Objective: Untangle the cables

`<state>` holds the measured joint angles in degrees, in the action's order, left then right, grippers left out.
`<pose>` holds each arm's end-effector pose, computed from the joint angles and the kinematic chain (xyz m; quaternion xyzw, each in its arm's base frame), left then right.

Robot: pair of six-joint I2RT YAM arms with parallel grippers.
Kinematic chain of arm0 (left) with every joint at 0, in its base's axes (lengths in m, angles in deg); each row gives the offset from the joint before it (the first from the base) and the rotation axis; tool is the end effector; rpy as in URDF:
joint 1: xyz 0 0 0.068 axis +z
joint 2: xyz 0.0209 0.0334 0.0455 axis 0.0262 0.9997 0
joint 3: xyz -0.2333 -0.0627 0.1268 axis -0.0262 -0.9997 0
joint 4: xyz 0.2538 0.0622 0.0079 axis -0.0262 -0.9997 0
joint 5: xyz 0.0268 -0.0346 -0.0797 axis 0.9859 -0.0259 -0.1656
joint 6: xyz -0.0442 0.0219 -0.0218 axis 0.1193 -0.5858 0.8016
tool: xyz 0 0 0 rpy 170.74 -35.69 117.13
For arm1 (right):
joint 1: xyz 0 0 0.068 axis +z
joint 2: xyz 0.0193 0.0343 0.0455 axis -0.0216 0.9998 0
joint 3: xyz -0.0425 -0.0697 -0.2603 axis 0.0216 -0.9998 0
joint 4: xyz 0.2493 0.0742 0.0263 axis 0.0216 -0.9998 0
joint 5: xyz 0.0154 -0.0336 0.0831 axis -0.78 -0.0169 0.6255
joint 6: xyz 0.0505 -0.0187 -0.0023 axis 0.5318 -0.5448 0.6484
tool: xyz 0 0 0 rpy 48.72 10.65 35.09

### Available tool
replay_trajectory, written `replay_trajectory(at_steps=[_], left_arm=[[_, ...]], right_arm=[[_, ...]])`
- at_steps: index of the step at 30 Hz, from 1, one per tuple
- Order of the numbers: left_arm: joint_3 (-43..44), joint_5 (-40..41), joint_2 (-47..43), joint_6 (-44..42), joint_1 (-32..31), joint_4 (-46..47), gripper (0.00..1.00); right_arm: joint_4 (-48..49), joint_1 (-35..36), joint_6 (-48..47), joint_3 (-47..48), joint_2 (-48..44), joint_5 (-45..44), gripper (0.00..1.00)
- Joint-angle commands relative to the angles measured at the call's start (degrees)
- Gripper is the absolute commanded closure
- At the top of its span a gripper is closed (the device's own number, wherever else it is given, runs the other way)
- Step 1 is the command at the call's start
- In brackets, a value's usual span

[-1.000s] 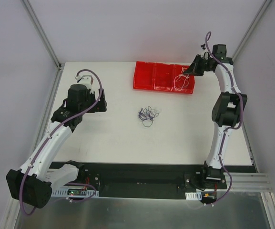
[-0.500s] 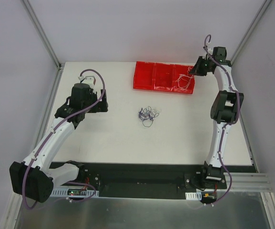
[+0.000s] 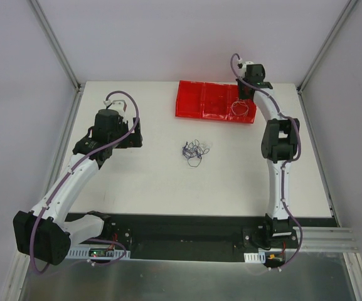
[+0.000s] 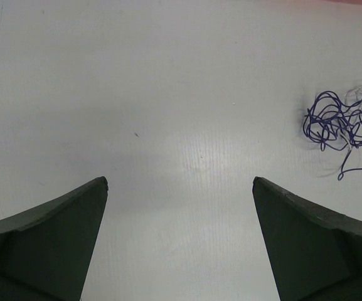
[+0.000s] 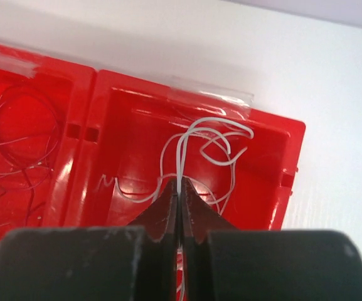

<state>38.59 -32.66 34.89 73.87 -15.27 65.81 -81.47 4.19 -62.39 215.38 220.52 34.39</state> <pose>0.2385 -0.0698 0.3193 0.0187 0.8657 -0.1049 0.4890 0.5616 0.0537 0.2232 -0.2068 0.8639 -0.0583 0.4555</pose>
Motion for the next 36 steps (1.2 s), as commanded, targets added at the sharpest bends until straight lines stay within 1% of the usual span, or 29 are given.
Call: replay_trajectory(at_steps=[1,3,4,6,9,12,15,18,21,23,25,26,29,31,33,35,36], left_arm=[[0.48,-1.11,-0.22,-0.8,0.78,1.02,0.01],[0.57,-1.38,-0.14,-0.8,0.78,1.02,0.01],[0.57,-1.38,-0.14,-0.8,0.78,1.02,0.01],[0.57,-1.38,-0.14,-0.8,0.78,1.02,0.01],[0.48,-1.38,-0.31,-0.8,0.78,1.02,0.01],[0.48,-1.47,-0.4,-0.8,0.78,1.02,0.01],[0.48,-2.08,-0.57,-0.54,0.78,1.02,0.01],[0.48,-2.35,-0.84,-0.45,0.78,1.02,0.01],[0.39,-2.61,-1.19,-0.27,0.78,0.93,0.01],[0.48,-2.87,-1.54,-0.36,0.78,1.1,0.01],[0.3,-2.87,-1.72,-0.27,0.78,1.1,0.01],[0.39,-4.61,-1.54,-0.36,0.78,1.1,0.01],[0.57,-10.5,-0.14,-0.8,0.78,1.54,0.01],[0.92,-17.17,1.61,-1.24,0.78,2.16,0.06],[1.01,-24.37,3.37,-0.54,0.69,3.64,0.1],[1.09,-30.53,5.65,0.77,0.69,4.96,0.18],[1.18,-33.34,7.14,1.82,0.6,5.41,0.21]], right_arm=[[6.41,0.89,-5.35,0.68,-0.19,-10.79,0.99],[5.63,1.51,-6.58,1.03,0.68,-10.27,0.98],[5.45,1.95,-6.67,1.12,1.03,-10.44,0.95],[4.75,2.04,-5.8,1.21,1.48,-11.23,0.85],[2.38,1.86,-3.34,1.38,1.3,-11.06,0.74],[-0.51,1.78,-0.71,0.95,-1.06,-9.66,0.63],[-4.04,1.95,2.02,0.78,-4.13,-8.43,0.59],[-4.74,1.78,4.31,-1.86,-8.35,-8.42,0.48],[-8.86,1.69,5.1,1.29,-9.86,-8.33,0.36],[-13.6,1.69,5.37,4.45,-10.21,-9.39,0.27],[-15.98,1.69,5.63,4.91,-11.52,-10.7,0.2],[-16.86,1.69,5.98,4.29,-12.84,-10.8,0.17],[-18.01,2.3,8.08,-1.75,-18.19,-10.19,0.14],[-16.27,3.0,10.89,-9.47,-23.37,-6.6,0.13],[-11.1,3.88,13.71,-21.14,-30.66,2.43,0.13],[-4.17,5.46,17.66,-32.56,-36.81,10.43,0.13],[0.83,6.16,20.11,-40.8,-39.89,14.39,0.14]])
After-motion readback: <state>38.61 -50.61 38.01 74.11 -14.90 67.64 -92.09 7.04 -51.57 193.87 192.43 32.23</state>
